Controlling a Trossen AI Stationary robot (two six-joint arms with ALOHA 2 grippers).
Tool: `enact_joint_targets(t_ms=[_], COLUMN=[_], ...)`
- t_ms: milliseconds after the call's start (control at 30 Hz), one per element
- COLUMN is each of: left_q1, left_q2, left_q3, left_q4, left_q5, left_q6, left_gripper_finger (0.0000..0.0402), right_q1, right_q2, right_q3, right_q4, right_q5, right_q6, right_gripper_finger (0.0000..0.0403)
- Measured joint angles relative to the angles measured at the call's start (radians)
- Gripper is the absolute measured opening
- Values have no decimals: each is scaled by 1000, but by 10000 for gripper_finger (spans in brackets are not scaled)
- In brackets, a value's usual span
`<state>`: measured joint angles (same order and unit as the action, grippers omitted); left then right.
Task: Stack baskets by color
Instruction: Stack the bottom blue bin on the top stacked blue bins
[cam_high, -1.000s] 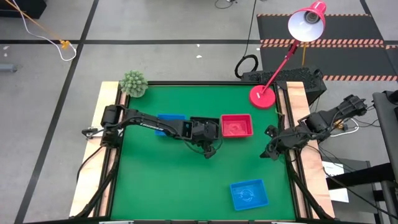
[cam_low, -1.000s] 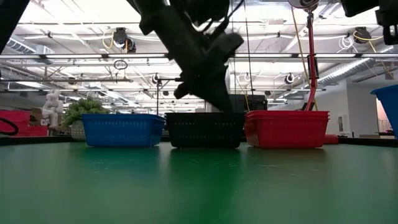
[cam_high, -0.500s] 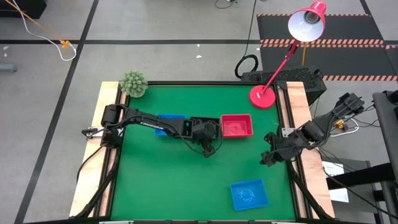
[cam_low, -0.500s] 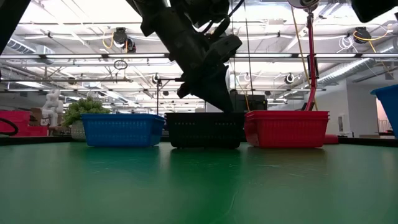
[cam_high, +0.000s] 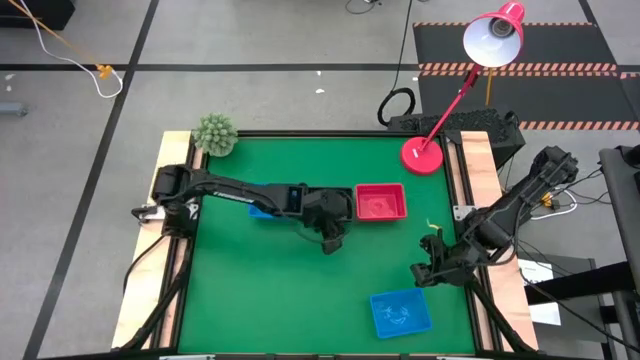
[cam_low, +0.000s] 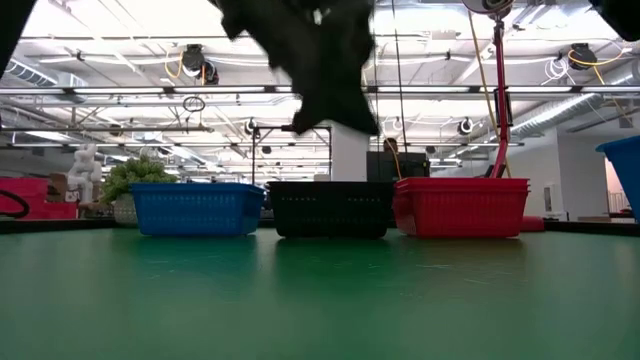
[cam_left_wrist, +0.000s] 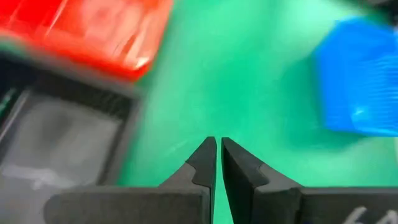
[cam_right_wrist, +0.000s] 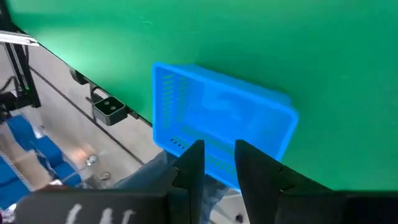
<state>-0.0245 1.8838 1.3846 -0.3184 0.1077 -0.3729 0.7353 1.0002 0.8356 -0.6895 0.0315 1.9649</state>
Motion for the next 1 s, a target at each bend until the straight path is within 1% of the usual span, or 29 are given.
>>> enact_joint_targets(t_ms=[67,200,333,433,567,633,733,800,900,1000], left_q1=[-26,-78,-122,-153,-201,-222,-262,-282,-318,-342], left_q2=[-42,-118,-178,-204,-230,-236,-254,-261,-269,-273], left_q3=[0,0,1,0,-1,2,-2,2,-1,0], left_q4=[-3,-61,-189,-321,-470,-490,-566,-564,-616,-608], left_q5=[6,8,7,3,-9,-22,-59,-80,-112,-147], left_q6=[24,50,22,-1,-35,-56,-79,-96,-138,-184], left_gripper_finger=[26,26,26,26,26,26,26,26,26,26], right_q1=[19,70,130,168,194,195,194,194,194,194], right_q2=[16,43,79,118,176,201,233,246,249,250], right_q3=[0,5,8,8,8,8,8,8,11,45], right_q4=[24,61,90,110,180,217,255,274,299,237], right_q5=[1,1,2,-1,-5,-5,-3,-3,-2,-4], right_q6=[48,144,258,327,350,349,346,346,345,339], right_gripper_finger=[84,84,84,84,89,96,111,121,133,137])
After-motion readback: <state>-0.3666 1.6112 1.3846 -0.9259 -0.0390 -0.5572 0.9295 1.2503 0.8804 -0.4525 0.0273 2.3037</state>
